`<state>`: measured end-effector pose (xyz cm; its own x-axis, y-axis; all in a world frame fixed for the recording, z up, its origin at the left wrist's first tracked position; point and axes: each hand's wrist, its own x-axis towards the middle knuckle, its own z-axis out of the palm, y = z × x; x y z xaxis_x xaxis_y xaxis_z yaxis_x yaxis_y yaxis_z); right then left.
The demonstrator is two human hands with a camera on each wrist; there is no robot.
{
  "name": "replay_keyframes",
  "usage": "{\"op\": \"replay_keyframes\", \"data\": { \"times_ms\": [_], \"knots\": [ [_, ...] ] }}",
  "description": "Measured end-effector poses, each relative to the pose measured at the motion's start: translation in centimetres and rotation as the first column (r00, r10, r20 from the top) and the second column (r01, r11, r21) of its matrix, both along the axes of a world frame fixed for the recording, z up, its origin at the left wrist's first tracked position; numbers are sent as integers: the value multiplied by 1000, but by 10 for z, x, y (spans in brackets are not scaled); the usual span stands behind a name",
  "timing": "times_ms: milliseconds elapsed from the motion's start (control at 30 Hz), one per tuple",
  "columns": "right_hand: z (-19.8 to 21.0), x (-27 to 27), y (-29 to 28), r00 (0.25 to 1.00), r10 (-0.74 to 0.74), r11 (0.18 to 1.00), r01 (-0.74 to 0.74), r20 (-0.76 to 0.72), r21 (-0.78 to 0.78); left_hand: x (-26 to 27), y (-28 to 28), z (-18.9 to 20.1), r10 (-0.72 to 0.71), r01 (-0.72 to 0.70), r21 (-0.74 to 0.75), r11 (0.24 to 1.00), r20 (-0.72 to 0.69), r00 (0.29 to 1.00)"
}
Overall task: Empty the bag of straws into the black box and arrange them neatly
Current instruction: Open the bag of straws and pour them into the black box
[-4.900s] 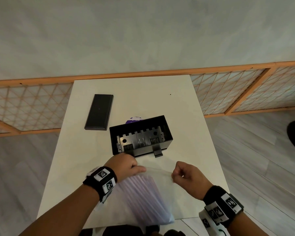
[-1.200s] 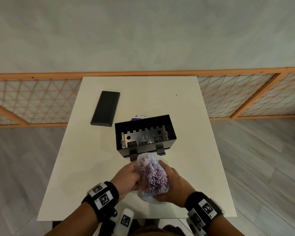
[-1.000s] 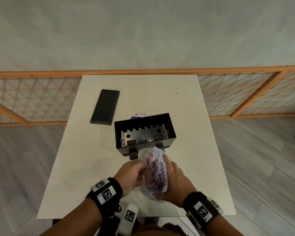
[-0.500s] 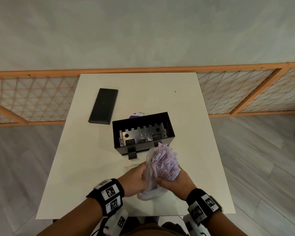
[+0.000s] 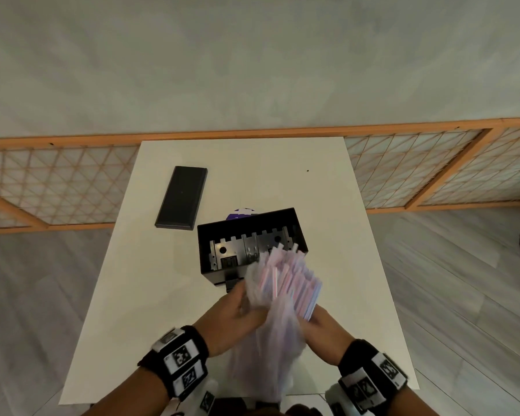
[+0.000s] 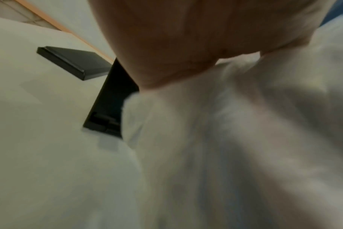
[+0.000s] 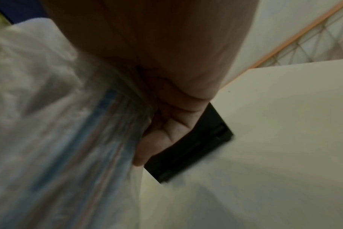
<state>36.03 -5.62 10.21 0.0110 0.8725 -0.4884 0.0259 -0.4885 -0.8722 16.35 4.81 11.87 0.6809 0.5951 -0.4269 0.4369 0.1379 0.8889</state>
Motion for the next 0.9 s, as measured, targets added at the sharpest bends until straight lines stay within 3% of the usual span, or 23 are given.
{"op": "replay_keyframes", "data": {
  "times_ms": [100, 200, 433, 667, 900],
  "knots": [
    [35, -2, 15, 995, -12, 996, 21, -103, 82, -5, 3, 25, 140, -133, -60, 989, 147, 979],
    [59, -4, 37, 988, -8, 999, 15, -157, 45, -3, 15, 44, 272, -267, -54, 962, 178, 946],
    [79, -5, 59, 979, 101, 991, -83, -178, 102, -2, 27, 63, 302, -312, 30, 949, 182, 936],
    [77, -17, 64, 966, 99, 979, -53, -238, 195, -3, 24, 72, 178, -234, 288, 929, 209, 962],
    [67, -23, 61, 957, 70, 976, -8, -280, 215, 0, 33, 67, 345, -378, 525, 762, 165, 924]
  ]
}}
